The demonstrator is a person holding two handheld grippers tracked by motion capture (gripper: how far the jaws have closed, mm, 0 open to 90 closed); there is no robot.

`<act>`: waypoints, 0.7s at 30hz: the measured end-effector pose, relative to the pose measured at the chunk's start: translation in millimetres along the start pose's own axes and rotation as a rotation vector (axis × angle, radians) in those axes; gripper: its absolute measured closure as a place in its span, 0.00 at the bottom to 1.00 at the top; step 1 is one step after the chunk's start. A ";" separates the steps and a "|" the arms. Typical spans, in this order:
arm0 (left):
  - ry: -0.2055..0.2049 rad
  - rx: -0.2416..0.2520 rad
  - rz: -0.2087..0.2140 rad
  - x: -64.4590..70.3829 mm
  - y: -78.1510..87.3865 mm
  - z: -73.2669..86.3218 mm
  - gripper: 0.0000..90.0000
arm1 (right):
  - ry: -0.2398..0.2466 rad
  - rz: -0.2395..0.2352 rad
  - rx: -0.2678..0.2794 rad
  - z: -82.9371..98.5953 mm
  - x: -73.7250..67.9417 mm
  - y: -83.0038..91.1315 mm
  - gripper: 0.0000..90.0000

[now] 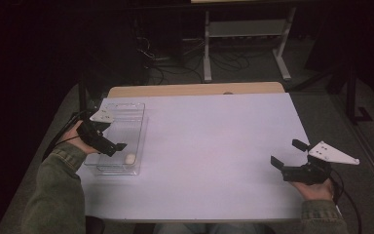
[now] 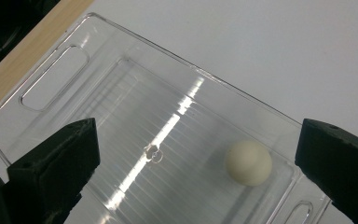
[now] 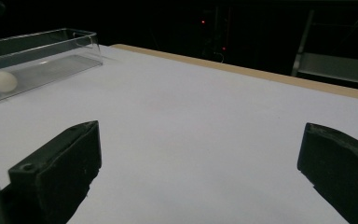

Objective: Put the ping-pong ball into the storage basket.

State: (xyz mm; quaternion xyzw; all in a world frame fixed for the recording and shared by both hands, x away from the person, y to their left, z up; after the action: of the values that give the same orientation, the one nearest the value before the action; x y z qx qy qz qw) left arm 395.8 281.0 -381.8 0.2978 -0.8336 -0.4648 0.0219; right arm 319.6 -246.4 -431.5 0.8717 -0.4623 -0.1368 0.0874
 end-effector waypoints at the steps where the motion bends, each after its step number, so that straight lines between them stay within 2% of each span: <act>1: 0.011 0.011 -0.001 -0.1 0.6 0.5 0.00 | 0.001 0.000 0.000 -0.1 0.0 0.0 0.00; 6: 0.041 0.064 -0.025 -1.3 7.3 0.6 0.00 | 0.000 0.002 0.000 0.0 0.4 0.1 0.00; 16: 0.073 0.106 -0.046 2.6 11.8 6.2 0.00 | -0.001 0.000 0.002 -0.3 -0.3 0.2 0.00; 21: 0.091 0.150 -0.063 4.8 15.1 6.4 0.00 | -0.002 0.002 0.004 -0.4 0.2 0.2 0.00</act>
State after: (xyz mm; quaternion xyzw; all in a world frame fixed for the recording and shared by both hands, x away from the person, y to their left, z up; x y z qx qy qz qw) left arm 382.7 289.3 -374.7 0.3455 -0.8544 -0.3875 0.0226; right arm 319.7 -246.6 -431.1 0.8714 -0.4634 -0.1366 0.0854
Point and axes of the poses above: each handheld gripper's, and its own axes: y roughly backward along the jaws, z roughly out of its underside, x roughly to its right, the point moved 7 cm from there along -y, roughly forward along the jaws, and after that the axes turned 5 degrees about -y, right-handed, at the moved point
